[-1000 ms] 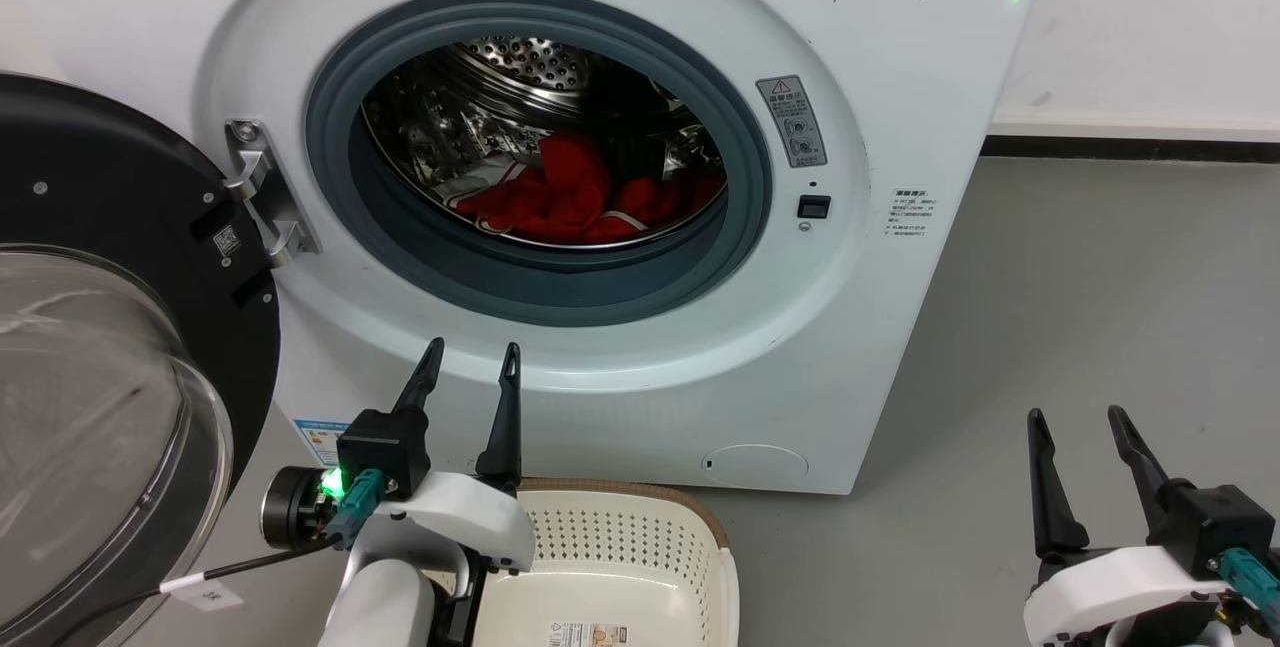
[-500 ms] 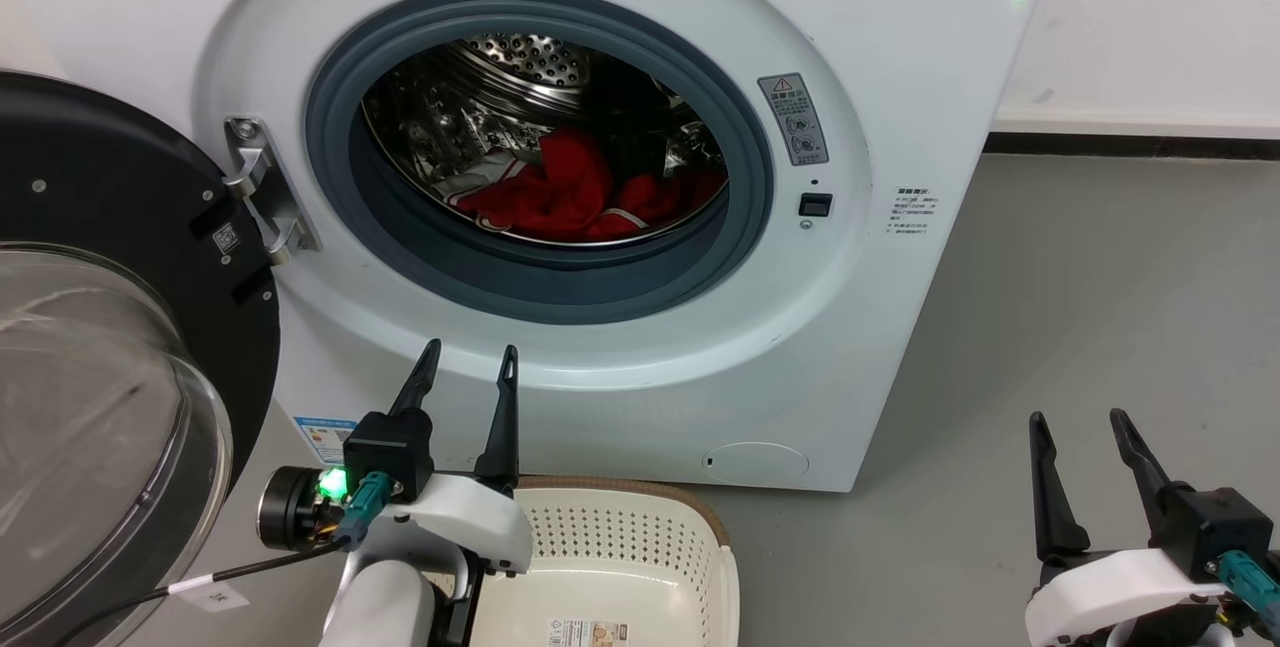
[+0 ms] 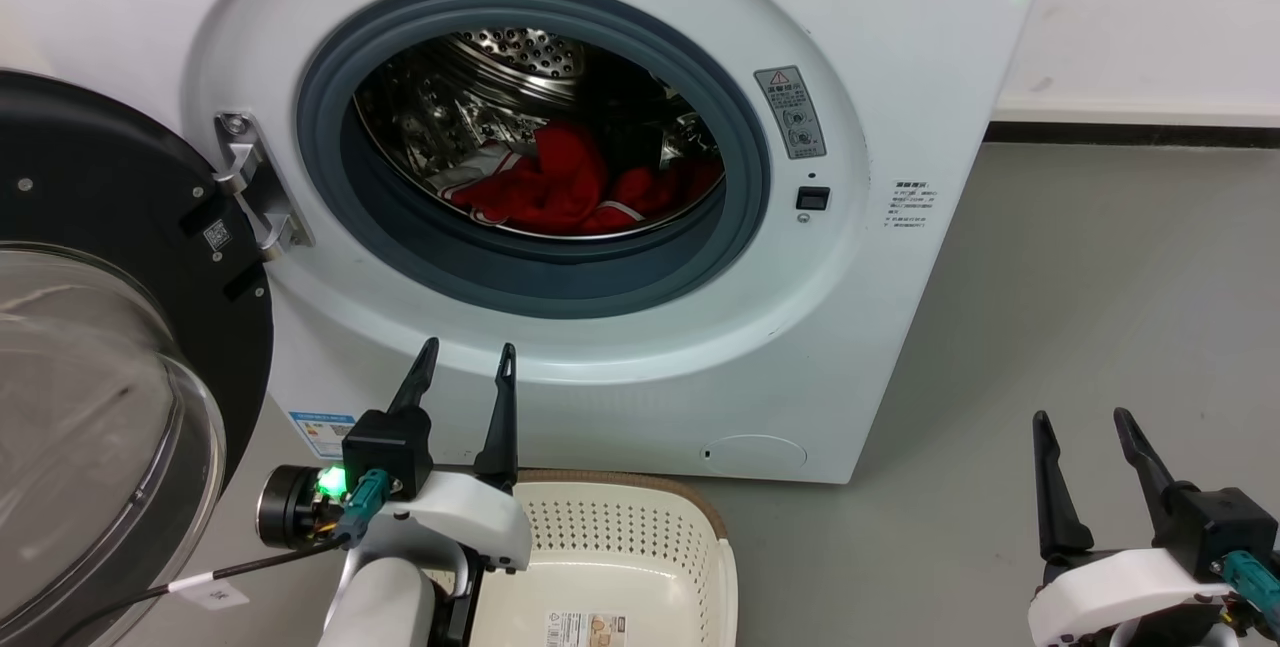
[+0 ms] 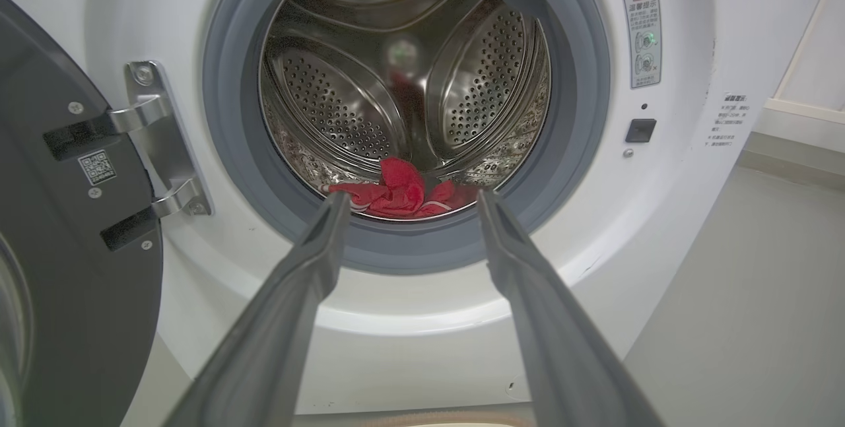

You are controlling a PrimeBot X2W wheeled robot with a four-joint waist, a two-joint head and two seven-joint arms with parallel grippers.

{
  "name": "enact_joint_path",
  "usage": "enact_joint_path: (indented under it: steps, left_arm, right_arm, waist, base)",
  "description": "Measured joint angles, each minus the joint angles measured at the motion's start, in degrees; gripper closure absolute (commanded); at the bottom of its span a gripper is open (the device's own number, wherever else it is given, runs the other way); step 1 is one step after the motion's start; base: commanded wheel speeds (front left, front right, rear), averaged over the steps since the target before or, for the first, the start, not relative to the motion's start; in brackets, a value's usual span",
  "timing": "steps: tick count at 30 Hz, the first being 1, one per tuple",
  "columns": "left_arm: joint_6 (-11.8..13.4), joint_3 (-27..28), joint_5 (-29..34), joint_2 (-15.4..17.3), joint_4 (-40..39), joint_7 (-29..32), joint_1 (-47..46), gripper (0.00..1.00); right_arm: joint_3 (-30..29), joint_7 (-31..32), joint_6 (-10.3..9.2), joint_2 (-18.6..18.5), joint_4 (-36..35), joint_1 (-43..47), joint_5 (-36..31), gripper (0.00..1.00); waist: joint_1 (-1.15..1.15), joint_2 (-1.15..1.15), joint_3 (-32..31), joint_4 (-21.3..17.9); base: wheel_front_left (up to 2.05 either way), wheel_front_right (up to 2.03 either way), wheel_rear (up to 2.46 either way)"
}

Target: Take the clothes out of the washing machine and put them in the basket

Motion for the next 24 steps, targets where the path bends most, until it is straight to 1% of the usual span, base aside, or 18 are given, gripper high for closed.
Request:
enact_joint_path:
  steps: [8,12,16,20,24]
  left_arm:
    - [1.32,-0.46,-0.01,0.02,0.34,-0.01,-3.94,0.0]
    - [2.25,-0.3,0.25,0.01,1.29,-0.08,-8.11,0.0]
    - [2.5,0.32,1.09,0.07,3.34,-0.09,-13.21,0.0]
    - [2.75,0.74,2.4,0.79,5.82,-0.08,-18.83,0.0]
    - [2.99,1.07,3.59,2.59,9.12,-0.09,-24.88,0.0]
  right_arm:
    - [0.19,0.08,0.0,0.0,-2.07,-0.8,0.49,0.0]
    - [0.88,0.1,0.0,-0.01,-3.86,-2.77,0.49,0.0]
    - [1.69,0.16,0.0,-0.02,-5.3,-4.65,0.57,0.0]
    - [2.47,0.09,0.0,-0.02,-6.13,-6.52,1.02,0.0]
    - [3.57,-0.25,0.0,-0.03,-6.6,-8.62,1.66,0.0]
  waist:
    - [0.0,0.0,3.43,0.08]
    - [0.0,0.0,6.72,-0.24]
    - [0.0,0.0,10.69,-0.87]
    - [0.0,0.0,15.03,-1.82]
    - [0.01,0.0,19.27,-3.12]
  base:
    - [0.0,0.0,0.0]
    - [0.0,0.0,0.0]
    - [0.0,0.0,0.0]
    - [0.0,0.0,0.0]
    - [0.0,0.0,0.0]
